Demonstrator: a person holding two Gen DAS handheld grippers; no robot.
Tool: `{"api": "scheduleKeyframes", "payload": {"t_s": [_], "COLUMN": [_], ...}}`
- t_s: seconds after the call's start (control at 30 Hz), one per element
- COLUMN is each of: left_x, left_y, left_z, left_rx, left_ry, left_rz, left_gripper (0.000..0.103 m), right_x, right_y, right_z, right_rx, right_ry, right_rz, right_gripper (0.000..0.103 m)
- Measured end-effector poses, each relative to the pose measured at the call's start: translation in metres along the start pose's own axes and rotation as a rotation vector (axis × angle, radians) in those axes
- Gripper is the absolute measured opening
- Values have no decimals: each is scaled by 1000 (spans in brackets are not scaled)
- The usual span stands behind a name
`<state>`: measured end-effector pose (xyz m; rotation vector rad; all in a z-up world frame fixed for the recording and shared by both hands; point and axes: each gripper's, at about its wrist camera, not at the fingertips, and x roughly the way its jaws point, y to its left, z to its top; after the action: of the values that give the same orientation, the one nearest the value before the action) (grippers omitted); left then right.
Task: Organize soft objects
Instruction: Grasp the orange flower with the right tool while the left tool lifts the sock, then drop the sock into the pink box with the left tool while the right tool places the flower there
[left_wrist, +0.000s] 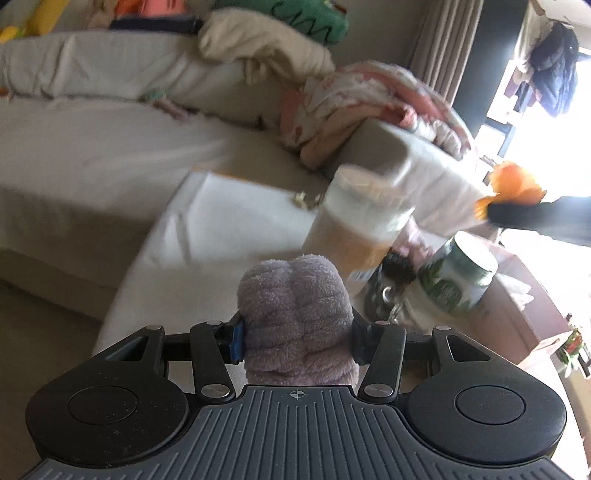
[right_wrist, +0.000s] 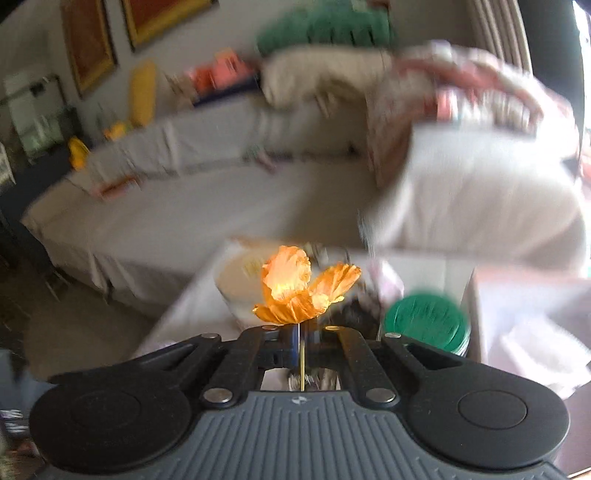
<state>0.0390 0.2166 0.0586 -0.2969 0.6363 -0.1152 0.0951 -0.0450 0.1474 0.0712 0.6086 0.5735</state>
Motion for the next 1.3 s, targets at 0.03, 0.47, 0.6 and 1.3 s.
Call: {"api": "scheduleKeyframes", "payload": {"t_s": [0.03,0.47,0.6,1.3], "left_x": [-6,-8,25,69], "left_y": [-6,-185,-250,-206], "left_z": [3,-20,-14,10], "left_rx": [13,276,301,215], "left_ry": [-13,191,224,64], "left_rz": [-4,-470,-555,-339], "left_gripper": [56,56,57,56], "right_x": [-13,-202,-235,-136], "right_y": [1,-68,-101,-209], "right_z": [4,-53,-92,-44], "right_rx": [-5,-79,-42,265], "right_ry": [-27,-199,-219,-124], "right_rz": [7,-156,-268,-158], "right_gripper": [3,3,3,3]}}
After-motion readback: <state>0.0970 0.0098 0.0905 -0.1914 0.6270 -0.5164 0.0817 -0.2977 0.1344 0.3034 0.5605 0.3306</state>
